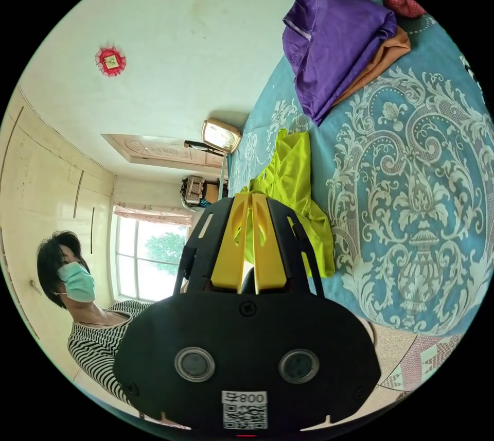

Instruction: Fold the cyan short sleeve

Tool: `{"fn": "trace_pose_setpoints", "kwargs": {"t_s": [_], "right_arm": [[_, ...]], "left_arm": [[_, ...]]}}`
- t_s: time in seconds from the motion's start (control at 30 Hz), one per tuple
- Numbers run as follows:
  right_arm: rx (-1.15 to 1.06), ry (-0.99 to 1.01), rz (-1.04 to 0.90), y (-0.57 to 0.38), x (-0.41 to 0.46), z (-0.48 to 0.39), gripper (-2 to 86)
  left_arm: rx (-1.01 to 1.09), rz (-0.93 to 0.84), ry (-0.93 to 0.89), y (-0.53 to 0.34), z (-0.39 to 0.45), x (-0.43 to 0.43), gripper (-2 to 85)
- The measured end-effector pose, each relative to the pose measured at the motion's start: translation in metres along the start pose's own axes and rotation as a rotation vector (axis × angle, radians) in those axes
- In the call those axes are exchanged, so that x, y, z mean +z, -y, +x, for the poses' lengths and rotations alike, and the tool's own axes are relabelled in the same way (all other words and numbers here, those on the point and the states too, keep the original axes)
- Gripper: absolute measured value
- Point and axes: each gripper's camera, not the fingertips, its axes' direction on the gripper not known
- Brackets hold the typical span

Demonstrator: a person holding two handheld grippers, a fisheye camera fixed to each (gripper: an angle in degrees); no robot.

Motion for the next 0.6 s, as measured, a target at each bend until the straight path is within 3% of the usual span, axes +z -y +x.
{"fn": "trace_pose_setpoints", "kwargs": {"t_s": [0.6], "right_arm": [[-0.018, -0.061, -0.065, 0.216, 0.090, -0.037, 0.6]], "left_arm": [[0.002, -0.035, 0.106, 0.191, -0.028, 0.133, 0.4]]}}
